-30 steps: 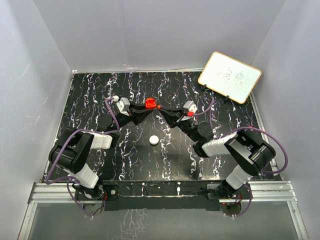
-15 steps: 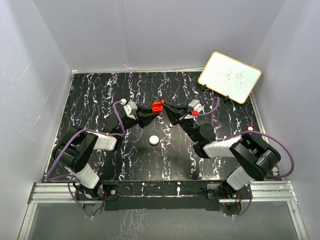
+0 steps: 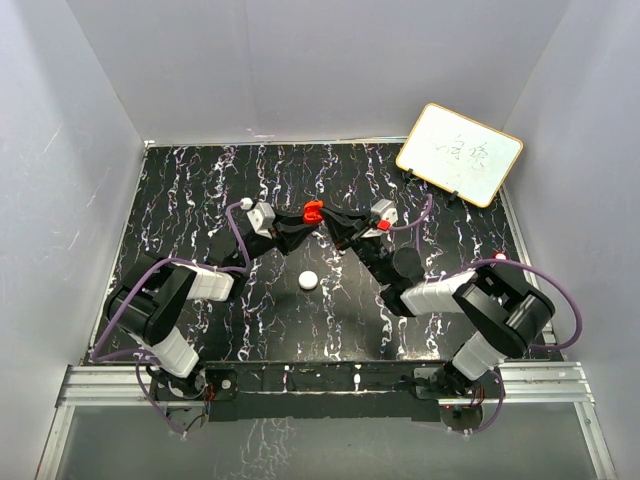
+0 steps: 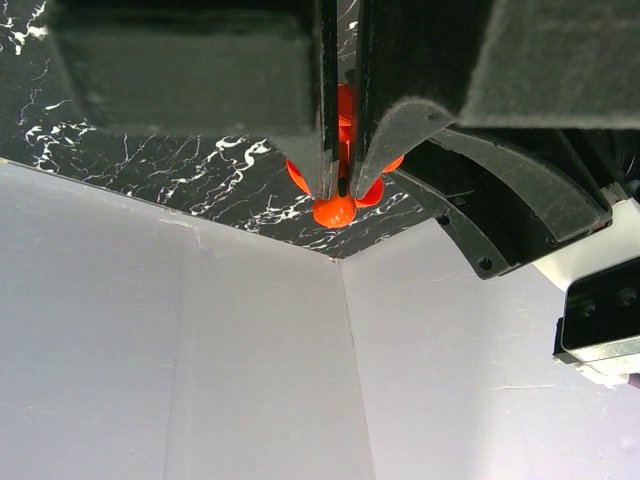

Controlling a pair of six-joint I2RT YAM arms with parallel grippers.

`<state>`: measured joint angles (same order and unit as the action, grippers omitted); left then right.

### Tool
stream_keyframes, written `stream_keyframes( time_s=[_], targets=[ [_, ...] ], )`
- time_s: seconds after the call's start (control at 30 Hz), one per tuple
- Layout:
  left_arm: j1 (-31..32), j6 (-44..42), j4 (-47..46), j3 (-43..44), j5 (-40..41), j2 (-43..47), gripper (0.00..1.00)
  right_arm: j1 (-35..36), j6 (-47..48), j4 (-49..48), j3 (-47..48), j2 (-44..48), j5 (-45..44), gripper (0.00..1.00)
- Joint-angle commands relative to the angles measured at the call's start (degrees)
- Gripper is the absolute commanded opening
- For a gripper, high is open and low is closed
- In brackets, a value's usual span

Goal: Insert the wireless bluetooth earbuds into the charging case
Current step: Place the earbud in the charging case.

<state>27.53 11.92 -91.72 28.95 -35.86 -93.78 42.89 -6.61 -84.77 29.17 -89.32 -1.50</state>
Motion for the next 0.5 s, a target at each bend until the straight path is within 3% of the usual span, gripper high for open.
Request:
stream_keyframes(
  time_s=[0.0,0.47],
  targets=[
    [0.24,-1.2,-10.67,1.9,0.33,1.47,0.0,0.8,-0.75,-19.2,2.56,-0.82,-0.97,0.0],
    [0.27,-1.55,-10.67,2.03,0.72,1.84,0.0,1.53,-1.65,-19.2,3.0,-2.45,-1.4,0.0]
  ],
)
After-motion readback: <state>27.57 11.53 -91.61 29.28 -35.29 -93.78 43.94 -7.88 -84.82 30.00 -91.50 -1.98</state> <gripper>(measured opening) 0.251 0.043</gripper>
